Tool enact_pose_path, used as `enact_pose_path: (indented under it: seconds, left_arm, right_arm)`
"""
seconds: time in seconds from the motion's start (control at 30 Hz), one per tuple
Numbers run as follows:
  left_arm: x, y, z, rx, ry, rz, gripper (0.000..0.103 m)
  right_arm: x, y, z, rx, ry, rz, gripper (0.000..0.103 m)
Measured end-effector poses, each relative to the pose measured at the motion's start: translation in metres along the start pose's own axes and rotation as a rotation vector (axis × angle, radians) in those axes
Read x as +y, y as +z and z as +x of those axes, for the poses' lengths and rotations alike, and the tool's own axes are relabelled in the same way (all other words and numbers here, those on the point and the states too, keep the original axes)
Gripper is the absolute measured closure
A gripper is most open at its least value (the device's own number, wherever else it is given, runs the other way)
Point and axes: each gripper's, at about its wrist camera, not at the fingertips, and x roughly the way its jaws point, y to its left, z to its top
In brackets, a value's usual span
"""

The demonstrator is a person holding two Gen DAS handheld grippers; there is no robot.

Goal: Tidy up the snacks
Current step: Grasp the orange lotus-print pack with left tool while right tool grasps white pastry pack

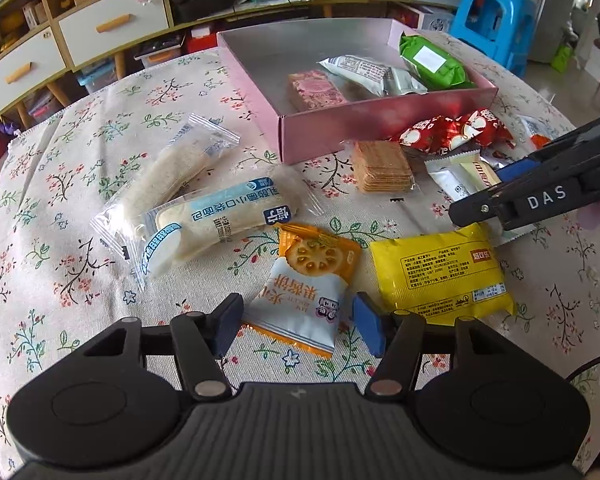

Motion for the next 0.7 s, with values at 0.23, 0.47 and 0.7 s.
enact_pose_path:
  seconds: [0.23, 0.47, 0.7]
  left_arm:
    - [-0.004, 0.003, -0.001, 0.008, 0.01, -0.022, 0.058]
    - [0.004, 0.007, -0.002, 0.017, 0.004, -0.111, 0.06]
    - [0.012, 0.008, -0.004, 0.022, -0.011, -0.193, 0.06]
  right_arm:
    - [-0.011, 0.0, -0.005, 0.02, 0.02, 0.031, 0.051]
    - [-0.022, 0.002, -0.007, 0.041, 0.044, 0.083, 0.051]
    - [-0.03, 0.005, -0.011, 0.05, 0.077, 0.127, 0.051]
